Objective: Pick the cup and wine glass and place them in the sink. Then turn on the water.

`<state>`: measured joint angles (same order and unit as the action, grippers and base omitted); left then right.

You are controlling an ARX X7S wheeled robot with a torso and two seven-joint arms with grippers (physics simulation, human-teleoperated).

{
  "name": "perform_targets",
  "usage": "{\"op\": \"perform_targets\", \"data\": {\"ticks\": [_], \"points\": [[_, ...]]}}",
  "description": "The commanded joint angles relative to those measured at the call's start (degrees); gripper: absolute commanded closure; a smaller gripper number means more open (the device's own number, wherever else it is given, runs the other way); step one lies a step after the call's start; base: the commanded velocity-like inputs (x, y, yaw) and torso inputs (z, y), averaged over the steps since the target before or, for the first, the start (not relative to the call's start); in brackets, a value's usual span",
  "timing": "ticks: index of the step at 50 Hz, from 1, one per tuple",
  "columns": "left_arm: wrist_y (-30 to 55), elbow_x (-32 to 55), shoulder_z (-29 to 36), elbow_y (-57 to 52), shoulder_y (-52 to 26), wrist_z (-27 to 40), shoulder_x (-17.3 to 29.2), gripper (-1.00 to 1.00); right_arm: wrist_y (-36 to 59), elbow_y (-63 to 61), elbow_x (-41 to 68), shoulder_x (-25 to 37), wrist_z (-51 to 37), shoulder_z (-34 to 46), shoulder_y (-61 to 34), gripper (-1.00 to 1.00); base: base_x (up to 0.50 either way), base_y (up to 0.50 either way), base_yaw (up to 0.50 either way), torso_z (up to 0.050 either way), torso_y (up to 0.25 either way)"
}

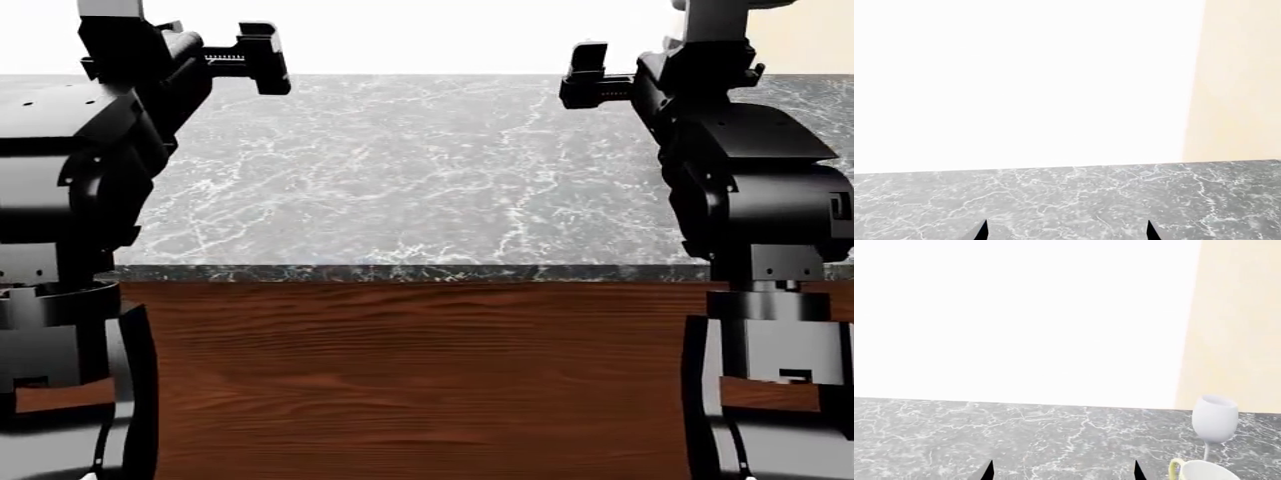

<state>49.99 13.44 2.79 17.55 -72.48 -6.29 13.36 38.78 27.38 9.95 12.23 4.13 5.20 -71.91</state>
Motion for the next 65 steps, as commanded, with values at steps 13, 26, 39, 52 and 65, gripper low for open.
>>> {"op": "perform_targets", "data": {"ticks": [13, 26, 39, 52, 65], "points": [[0.51, 1.4, -0.63, -1.21, 0.37, 0.02, 0.18, -1.0, 1.12, -1.05, 0.75, 0.25, -0.08, 0.33, 0.36, -1.0, 0.0, -0.5, 0.0, 0.0, 0.0], [1.06, 1.81, -1.08, -1.62, 0.64, 0.69, 0.44, -1.0, 0.99, -0.89, 1.03, 0.22, -0.2, 0.55, 0.42, -1.0, 0.0, -0.5, 0.0, 0.0, 0.0], [0.84, 1.94, -0.58, -1.6, 0.54, 0.8, 0.45, -1.0, 1.66, -1.42, 1.55, 0.44, -0.33, 0.47, 0.44, -1.0, 0.0, -0.5, 0.0, 0.0, 0.0], [0.61, 1.84, 0.2, -1.45, 0.47, 0.91, 0.57, -1.0, 1.46, -1.27, 1.98, 0.42, -0.47, 0.38, 0.75, -1.0, 0.0, -0.5, 0.0, 0.0, 0.0], [0.8, 2.16, 0.52, -1.76, 0.46, 0.95, 0.68, -1.0, 1.53, -1.5, 2.18, 0.44, -0.47, 0.84, 0.85, -1.0, 0.0, -0.5, 0.0, 0.0, 0.0]]}}
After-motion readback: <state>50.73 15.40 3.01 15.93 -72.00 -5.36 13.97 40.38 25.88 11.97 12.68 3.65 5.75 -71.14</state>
